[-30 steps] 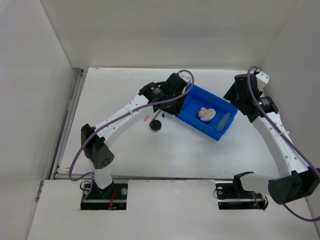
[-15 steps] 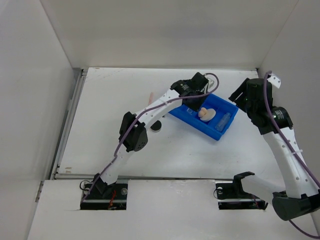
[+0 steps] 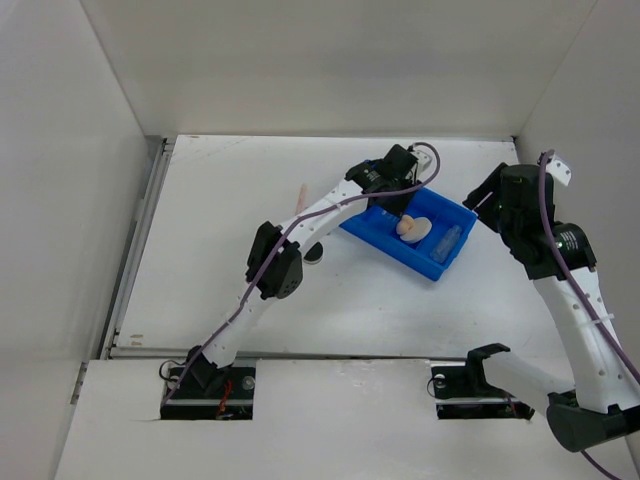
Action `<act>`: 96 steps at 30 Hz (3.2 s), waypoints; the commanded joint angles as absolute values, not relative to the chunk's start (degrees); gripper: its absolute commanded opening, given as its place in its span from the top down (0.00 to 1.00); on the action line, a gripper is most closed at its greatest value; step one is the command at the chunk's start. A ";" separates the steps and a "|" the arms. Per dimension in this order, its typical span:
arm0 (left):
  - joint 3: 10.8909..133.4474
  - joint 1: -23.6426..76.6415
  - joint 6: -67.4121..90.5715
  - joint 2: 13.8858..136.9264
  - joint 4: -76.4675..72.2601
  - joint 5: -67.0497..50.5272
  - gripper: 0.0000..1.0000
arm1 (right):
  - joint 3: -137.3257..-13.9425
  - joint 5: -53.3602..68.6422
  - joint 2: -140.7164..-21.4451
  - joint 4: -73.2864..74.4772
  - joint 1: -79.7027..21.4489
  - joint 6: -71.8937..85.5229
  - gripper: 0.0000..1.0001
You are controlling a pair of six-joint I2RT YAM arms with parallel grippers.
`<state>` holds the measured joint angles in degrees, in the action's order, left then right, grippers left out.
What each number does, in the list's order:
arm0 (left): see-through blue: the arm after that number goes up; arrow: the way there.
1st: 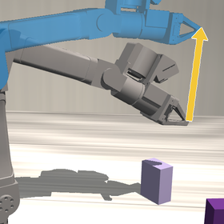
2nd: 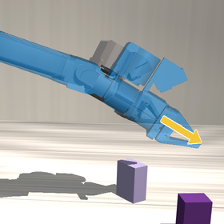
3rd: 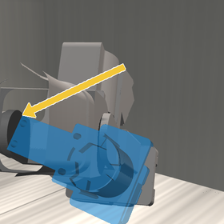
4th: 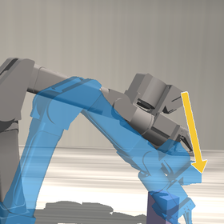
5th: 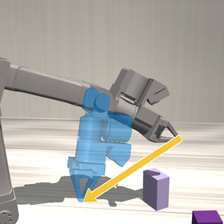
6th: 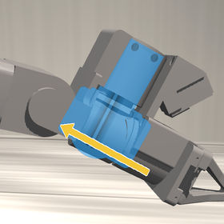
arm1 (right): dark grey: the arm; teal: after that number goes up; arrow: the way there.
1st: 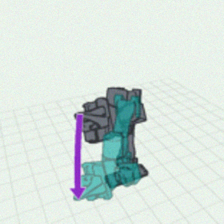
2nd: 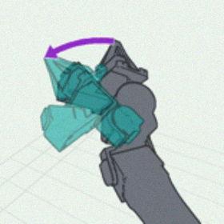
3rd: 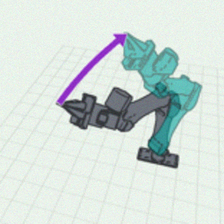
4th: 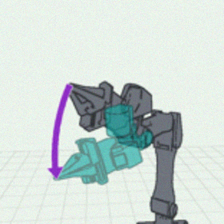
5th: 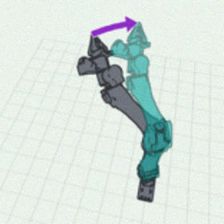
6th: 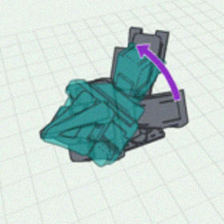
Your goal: Organize the makeup
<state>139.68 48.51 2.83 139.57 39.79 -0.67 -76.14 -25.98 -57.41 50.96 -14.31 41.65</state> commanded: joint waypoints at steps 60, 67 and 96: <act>85.25 40.34 39.72 115.22 34.10 20.39 0.18 | -74.79 -21.09 -58.10 48.43 -14.15 41.40 0.29; 84.11 40.34 40.25 115.75 33.57 20.39 0.27 | -74.27 -21.09 -58.10 47.90 -14.15 41.40 0.29; 82.62 43.51 32.97 102.68 37.26 21.81 0.78 | -74.88 -20.04 -58.10 47.90 -14.15 41.40 0.29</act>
<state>82.50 43.18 36.45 111.59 35.00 21.47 -74.08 -20.49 -58.28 50.48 -14.31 41.80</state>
